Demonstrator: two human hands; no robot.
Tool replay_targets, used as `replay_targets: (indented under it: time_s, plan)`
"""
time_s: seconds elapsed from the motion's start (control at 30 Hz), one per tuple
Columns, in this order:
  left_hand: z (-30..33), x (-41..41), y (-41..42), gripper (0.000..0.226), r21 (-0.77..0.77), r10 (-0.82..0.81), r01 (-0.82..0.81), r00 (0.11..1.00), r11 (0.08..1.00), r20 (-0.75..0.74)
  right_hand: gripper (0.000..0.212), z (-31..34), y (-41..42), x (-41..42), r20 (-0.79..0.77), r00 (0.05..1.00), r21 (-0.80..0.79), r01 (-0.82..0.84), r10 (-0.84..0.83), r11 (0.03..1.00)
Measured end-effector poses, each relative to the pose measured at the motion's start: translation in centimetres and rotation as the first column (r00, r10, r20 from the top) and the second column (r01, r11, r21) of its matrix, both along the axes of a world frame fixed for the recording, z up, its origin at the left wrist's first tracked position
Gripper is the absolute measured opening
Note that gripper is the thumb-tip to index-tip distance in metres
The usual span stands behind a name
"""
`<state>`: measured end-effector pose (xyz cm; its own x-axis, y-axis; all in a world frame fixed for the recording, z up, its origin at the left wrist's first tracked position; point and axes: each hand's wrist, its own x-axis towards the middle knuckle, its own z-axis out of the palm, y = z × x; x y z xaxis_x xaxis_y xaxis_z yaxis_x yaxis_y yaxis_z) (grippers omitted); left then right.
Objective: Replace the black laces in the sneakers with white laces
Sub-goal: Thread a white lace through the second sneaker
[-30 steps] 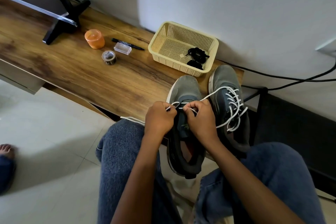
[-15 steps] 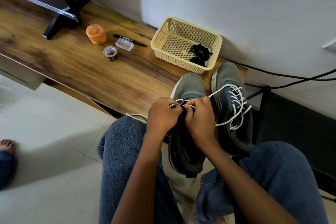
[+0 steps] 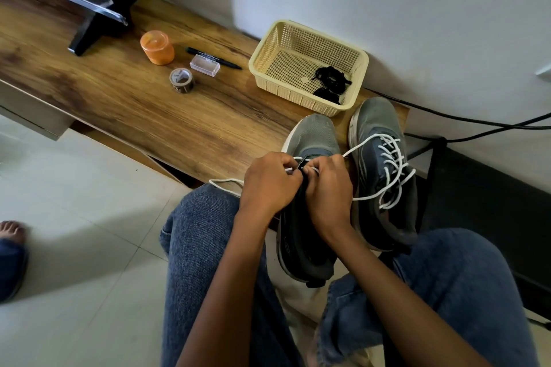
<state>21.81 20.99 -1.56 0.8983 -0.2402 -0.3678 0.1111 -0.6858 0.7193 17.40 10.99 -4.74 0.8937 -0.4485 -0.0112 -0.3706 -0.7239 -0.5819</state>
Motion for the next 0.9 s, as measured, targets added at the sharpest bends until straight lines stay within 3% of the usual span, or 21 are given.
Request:
replay_targets:
  time_s: [0.37, 0.53, 0.67, 0.9]
  plan:
    - [0.0, -0.4, -0.1, 0.020, 0.065, -0.097, 0.089, 0.986, 0.994, 0.135, 0.011, -0.4, 0.1, -0.1, 0.056, 0.998, 0.026, -0.009, 0.008, 1.000]
    - [-0.9, -0.1, -0.3, 0.037, 0.004, 0.070, -0.070, 0.997, 0.998, 0.018, 0.009, -0.4, -0.3, 0.0, 0.067, 0.997, 0.146, 0.014, -0.024, 0.989]
    - [-1.6, 0.1, -0.4, 0.019, -0.076, 0.174, -0.178, 0.984, 0.981, -0.046, 0.008, -0.2, -0.5, -0.1, 0.086, 0.995, 0.213, 0.037, -0.056, 0.976]
    - [-1.4, 0.1, -0.6, 0.012, -0.088, 0.180, -0.185, 0.981, 0.979, -0.067, 0.008, -0.2, -0.7, -0.2, 0.076, 0.996, 0.225, 0.024, -0.042, 0.974]
